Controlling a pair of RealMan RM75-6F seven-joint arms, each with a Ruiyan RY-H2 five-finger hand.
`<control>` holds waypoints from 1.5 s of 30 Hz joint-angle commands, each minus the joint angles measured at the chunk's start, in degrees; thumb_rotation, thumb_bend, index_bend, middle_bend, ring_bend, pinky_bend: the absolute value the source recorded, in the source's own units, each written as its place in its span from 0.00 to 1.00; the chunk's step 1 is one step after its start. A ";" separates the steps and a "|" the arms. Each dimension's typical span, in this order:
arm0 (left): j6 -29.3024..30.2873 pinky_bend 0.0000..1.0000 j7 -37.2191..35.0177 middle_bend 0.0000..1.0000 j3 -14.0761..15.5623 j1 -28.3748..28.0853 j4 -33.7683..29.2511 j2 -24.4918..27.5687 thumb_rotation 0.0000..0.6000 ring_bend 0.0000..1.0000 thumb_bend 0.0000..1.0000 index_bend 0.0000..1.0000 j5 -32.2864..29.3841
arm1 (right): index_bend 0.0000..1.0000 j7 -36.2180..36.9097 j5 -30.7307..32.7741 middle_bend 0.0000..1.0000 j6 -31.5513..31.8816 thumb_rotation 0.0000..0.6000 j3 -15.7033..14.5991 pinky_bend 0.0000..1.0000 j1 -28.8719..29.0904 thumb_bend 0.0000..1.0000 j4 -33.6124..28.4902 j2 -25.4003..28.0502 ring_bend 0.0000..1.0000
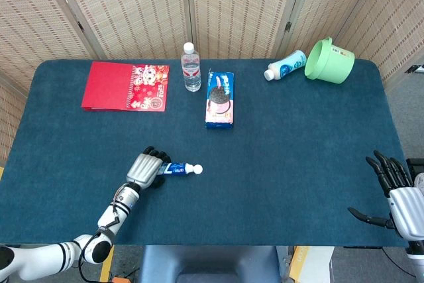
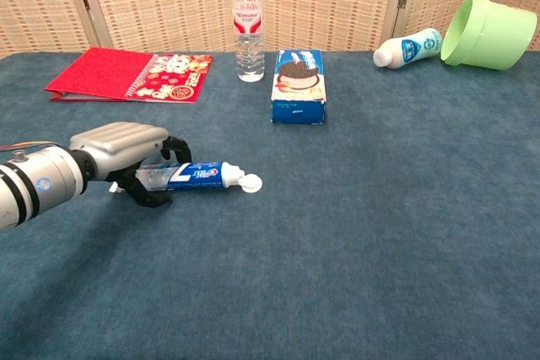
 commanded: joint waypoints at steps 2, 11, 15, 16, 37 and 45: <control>-0.05 0.18 -0.48 0.32 -0.01 -0.37 0.48 -0.30 1.00 0.29 0.40 0.35 -0.09 | 0.00 0.15 0.14 0.00 -0.05 0.76 0.01 0.00 -0.05 0.00 0.09 -0.03 0.00; -0.20 0.23 -3.10 0.43 0.14 -1.10 3.15 -1.10 1.00 0.39 0.48 0.47 1.04 | 0.00 -0.03 0.36 0.00 -0.27 0.76 0.14 0.00 0.00 0.00 -0.10 0.01 0.00; 0.28 0.35 -6.88 0.60 0.65 -0.92 5.46 -1.59 1.00 0.52 0.49 0.58 3.70 | 0.00 -0.16 0.25 0.00 -0.19 0.76 0.27 0.00 0.07 0.00 -0.21 -0.03 0.00; 0.67 0.39 -8.11 0.63 0.81 -0.80 5.95 -1.63 1.00 0.54 0.50 0.59 4.72 | 0.00 -0.23 0.18 0.00 -0.17 0.77 0.25 0.00 0.06 0.00 -0.26 0.00 0.00; 15.80 0.53 -36.50 0.77 4.41 -2.64 -0.21 10.35 1.00 0.67 0.55 0.70 31.86 | 0.00 -12.36 -7.70 0.00 -7.86 0.84 2.83 0.00 9.10 0.00 -10.14 2.55 0.00; 15.01 0.53 -39.92 0.78 4.21 -4.11 -10.79 14.95 1.00 0.68 0.55 0.71 33.26 | 0.00 -16.67 -7.77 0.00 -15.88 0.85 6.04 0.00 16.68 0.00 -13.75 0.72 0.00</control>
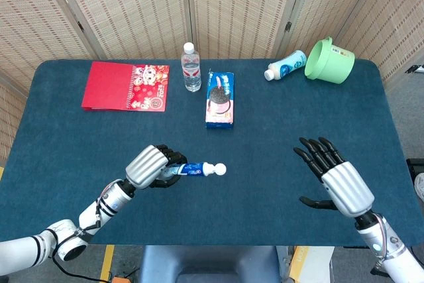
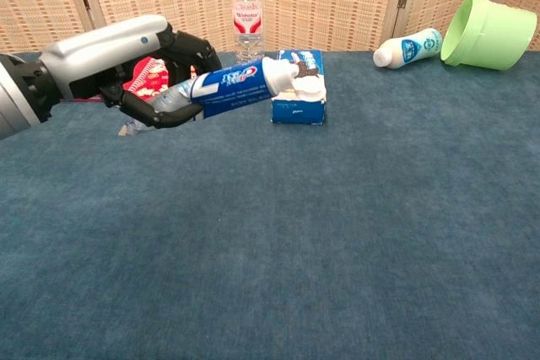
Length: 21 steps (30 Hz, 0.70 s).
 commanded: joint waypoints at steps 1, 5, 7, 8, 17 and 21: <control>-0.87 0.53 -2.41 0.78 -0.19 -1.13 -5.10 2.64 1.00 0.68 0.56 0.71 0.45 | 0.00 -2.11 -0.03 0.00 -3.30 0.85 2.08 0.00 3.68 0.00 -1.34 -1.79 0.00; -1.54 0.53 -2.98 0.78 -0.51 -1.68 -7.73 3.62 1.00 0.68 0.56 0.71 0.34 | 0.00 -3.40 1.15 0.00 -5.71 0.85 3.88 0.00 6.80 0.00 -1.26 -4.11 0.00; -1.76 0.53 -3.25 0.78 -0.62 -1.82 -8.80 4.02 1.00 0.68 0.56 0.71 0.21 | 0.00 -3.93 1.49 0.00 -6.75 0.85 4.41 0.00 8.11 0.00 -1.20 -5.14 0.00; -1.95 0.53 -3.43 0.78 -0.66 -1.91 -9.45 4.32 1.00 0.68 0.56 0.71 0.10 | 0.00 -4.09 1.61 0.00 -7.37 0.85 4.67 0.00 8.94 0.00 -1.16 -5.80 0.00; -2.93 0.53 -5.00 0.78 -0.99 -2.40 -12.22 5.79 1.00 0.68 0.56 0.71 -0.54 | 0.00 -5.22 1.87 0.00 -9.92 0.85 5.94 0.00 13.78 0.00 -0.28 -10.05 0.00; -3.06 0.53 -4.87 0.78 -1.00 -2.57 -12.61 5.87 1.00 0.68 0.56 0.71 -0.38 | 0.00 -5.75 2.15 0.00 -10.68 0.85 6.29 0.00 15.47 0.00 0.30 -11.65 0.00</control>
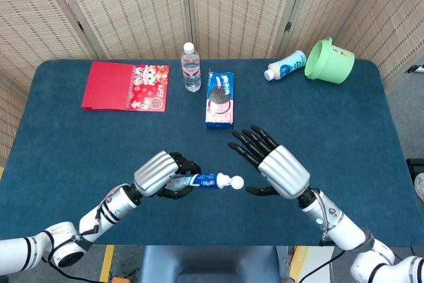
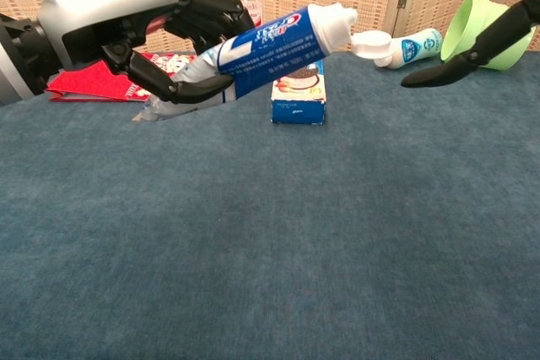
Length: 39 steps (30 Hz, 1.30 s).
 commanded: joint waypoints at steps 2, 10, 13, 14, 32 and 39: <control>-0.04 0.53 0.33 0.78 0.03 -0.07 -0.03 0.08 1.00 0.68 0.56 0.71 0.15 | 0.00 -1.03 0.32 0.00 -0.67 0.85 0.37 0.00 1.50 0.00 0.60 -1.53 0.00; -0.87 0.55 1.65 0.80 0.59 -0.04 0.46 0.14 1.00 0.70 0.57 0.73 -0.13 | 0.00 -2.23 0.61 0.00 -0.60 0.85 0.81 0.00 3.63 0.00 1.27 -3.52 0.00; -1.24 0.55 2.56 0.81 0.95 -0.05 0.80 -0.11 1.00 0.71 0.57 0.74 -0.02 | 0.00 -2.83 1.07 0.00 -0.64 0.85 0.93 0.00 4.06 0.00 1.24 -3.66 0.00; -1.41 0.55 3.07 0.81 1.11 -0.06 1.02 -0.22 1.00 0.71 0.57 0.74 0.02 | 0.00 -3.05 1.18 0.00 -0.54 0.85 0.94 0.00 4.17 0.00 1.11 -3.69 0.00; -0.92 0.55 5.91 0.82 0.82 1.09 2.50 -1.79 1.00 0.72 0.57 0.74 -2.13 | 0.00 0.55 4.18 0.00 -0.43 0.83 -0.71 0.00 5.01 0.00 -1.80 -4.12 0.00; 0.28 0.55 4.53 0.82 0.59 1.36 3.02 -2.43 1.00 0.72 0.57 0.74 -1.52 | 0.00 6.66 5.83 0.00 -2.99 0.71 -2.01 0.00 5.77 0.00 -4.16 -2.29 0.00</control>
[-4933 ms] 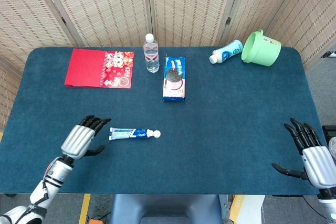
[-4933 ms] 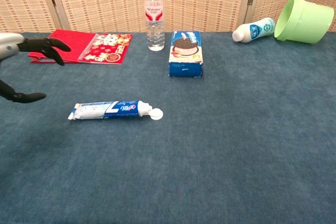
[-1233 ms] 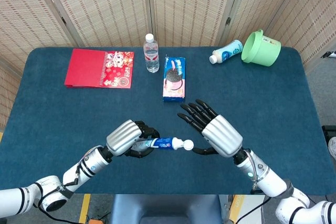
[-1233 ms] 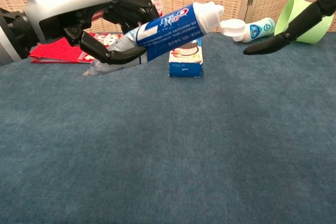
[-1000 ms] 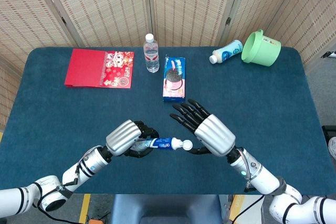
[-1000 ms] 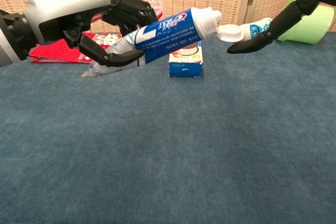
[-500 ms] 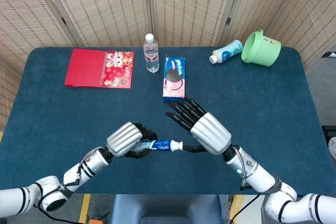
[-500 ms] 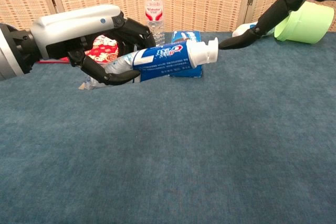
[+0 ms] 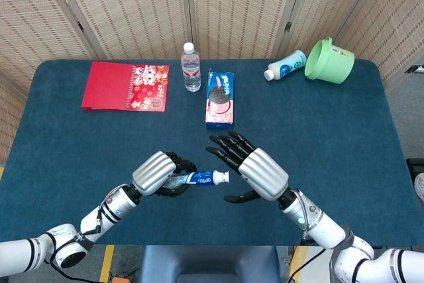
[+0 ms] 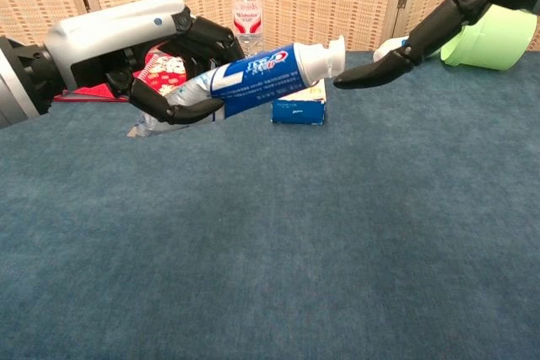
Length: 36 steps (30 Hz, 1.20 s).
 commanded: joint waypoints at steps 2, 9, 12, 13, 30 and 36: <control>1.20 0.55 -0.68 0.82 -0.25 0.43 0.34 -0.59 1.00 0.72 0.57 0.74 0.22 | 0.00 3.00 0.81 0.00 -0.84 0.53 -0.74 0.00 0.40 0.00 -1.05 0.61 0.00; 1.98 0.55 -1.23 0.82 -0.42 0.67 0.64 -1.20 1.00 0.72 0.57 0.74 0.48 | 0.00 7.44 0.45 0.00 -0.75 0.07 -0.94 0.00 1.26 0.00 0.29 -0.70 0.00; 2.94 0.55 -1.66 0.82 -0.70 1.04 0.87 -1.63 1.00 0.72 0.57 0.74 0.43 | 0.00 9.00 0.85 0.00 -0.37 0.04 -0.93 0.00 1.29 0.00 1.00 -1.21 0.00; 3.27 0.55 -1.93 0.82 -0.82 1.18 0.97 -1.82 1.00 0.72 0.57 0.74 0.34 | 0.00 9.61 0.97 0.00 -0.14 0.03 -0.93 0.00 1.27 0.00 1.48 -1.48 0.00; 4.61 0.55 -5.43 0.82 -2.38 1.45 1.26 -3.73 1.00 0.72 0.58 0.74 -0.79 | 0.00 11.56 2.32 0.00 -0.43 0.02 1.01 0.00 4.20 0.00 5.15 -6.57 0.00; 4.88 0.55 -6.26 0.83 -2.95 1.32 1.37 -4.47 1.00 0.72 0.58 0.75 -1.03 | 0.00 10.84 3.01 0.00 -1.32 0.02 1.71 0.00 5.63 0.00 5.35 -8.07 0.00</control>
